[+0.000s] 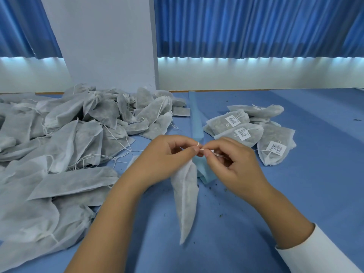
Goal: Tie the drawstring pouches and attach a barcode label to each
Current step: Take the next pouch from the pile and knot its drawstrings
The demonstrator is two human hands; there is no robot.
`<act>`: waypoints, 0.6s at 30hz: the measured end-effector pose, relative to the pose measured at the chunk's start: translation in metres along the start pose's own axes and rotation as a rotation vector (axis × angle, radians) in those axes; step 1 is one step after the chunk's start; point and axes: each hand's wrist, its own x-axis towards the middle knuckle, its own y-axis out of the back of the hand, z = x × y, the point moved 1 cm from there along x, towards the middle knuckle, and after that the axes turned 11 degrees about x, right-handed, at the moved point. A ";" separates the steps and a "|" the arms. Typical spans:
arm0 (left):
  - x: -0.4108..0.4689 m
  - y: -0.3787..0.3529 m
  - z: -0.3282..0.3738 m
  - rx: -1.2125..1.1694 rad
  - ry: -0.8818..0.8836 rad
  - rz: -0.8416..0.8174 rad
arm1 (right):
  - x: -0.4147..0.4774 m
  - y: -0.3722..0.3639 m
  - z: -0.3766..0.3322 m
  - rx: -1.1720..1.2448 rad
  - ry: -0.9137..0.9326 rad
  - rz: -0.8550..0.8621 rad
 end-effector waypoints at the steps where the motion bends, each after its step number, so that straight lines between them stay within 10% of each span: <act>1: -0.001 0.002 -0.001 0.001 -0.004 -0.049 | 0.000 0.001 -0.001 0.001 0.021 0.008; 18: -0.005 0.013 -0.006 0.032 0.087 -0.212 | -0.001 0.002 -0.006 0.018 0.109 0.083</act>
